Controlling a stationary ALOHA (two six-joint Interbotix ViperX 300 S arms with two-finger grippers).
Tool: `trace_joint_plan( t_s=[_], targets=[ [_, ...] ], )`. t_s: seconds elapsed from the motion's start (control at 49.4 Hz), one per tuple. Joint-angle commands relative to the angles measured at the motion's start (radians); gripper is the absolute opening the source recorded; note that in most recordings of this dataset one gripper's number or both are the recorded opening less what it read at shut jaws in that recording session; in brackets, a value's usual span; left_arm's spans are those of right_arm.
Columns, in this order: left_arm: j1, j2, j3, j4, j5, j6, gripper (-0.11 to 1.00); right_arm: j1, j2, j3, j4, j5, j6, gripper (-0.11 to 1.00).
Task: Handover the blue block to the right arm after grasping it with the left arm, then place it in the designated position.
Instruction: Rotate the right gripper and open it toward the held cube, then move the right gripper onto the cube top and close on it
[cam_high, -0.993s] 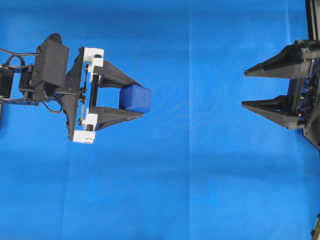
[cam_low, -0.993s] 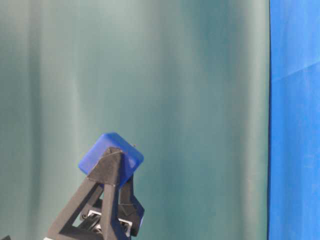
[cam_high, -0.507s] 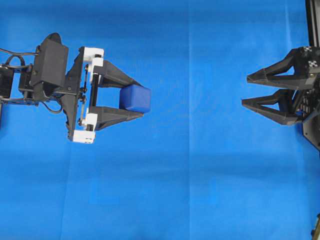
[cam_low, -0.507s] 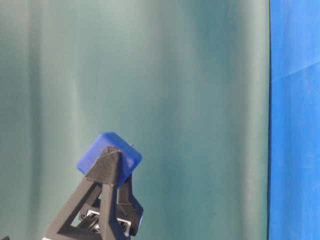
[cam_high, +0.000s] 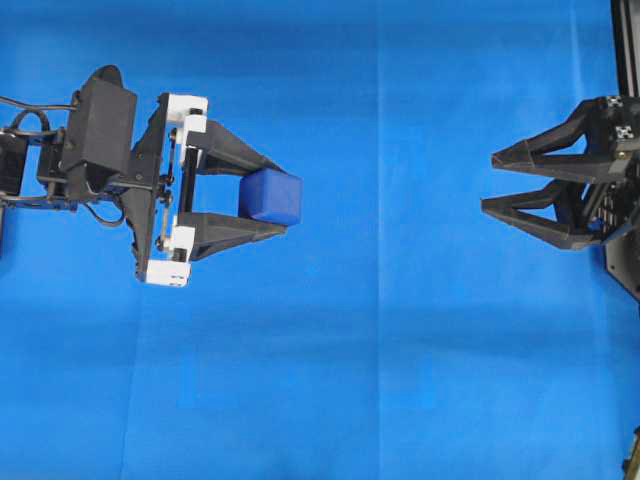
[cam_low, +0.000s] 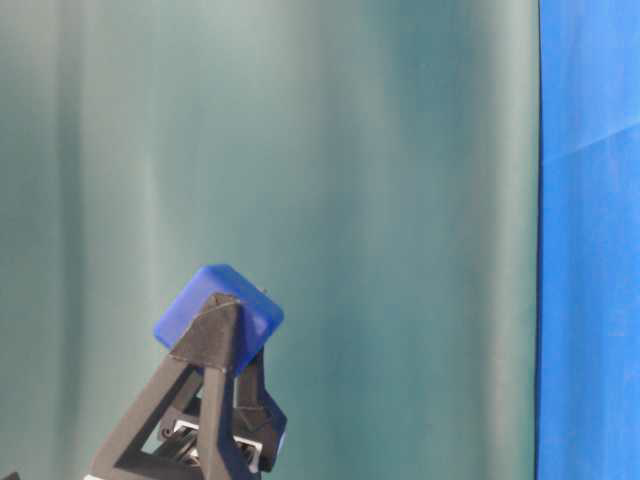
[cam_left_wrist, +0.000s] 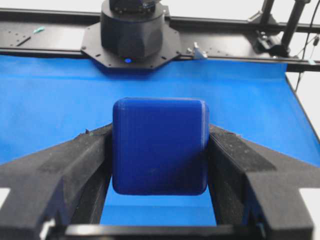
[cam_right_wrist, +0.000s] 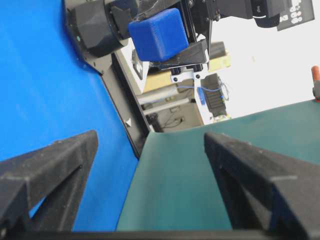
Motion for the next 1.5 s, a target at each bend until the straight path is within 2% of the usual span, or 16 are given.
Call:
trace_joint_plan(
  t_s=[0.0, 1.114, 1.479],
  targets=[
    [0.005, -0.017, -0.011, -0.002, -0.011, -0.002, 0.48, 0.000, 0.005, -0.029, 0.000, -0.011, 0.002, 0.96],
    [0.005, -0.015, -0.011, -0.002, -0.011, -0.002, 0.48, 0.000, 0.005, -0.034, 0.000, -0.012, 0.000, 0.96],
    [0.005, -0.017, -0.011, -0.002, -0.011, -0.005, 0.48, 0.005, 0.072, -0.081, -0.032, -0.012, 0.000, 0.96]
  ],
)
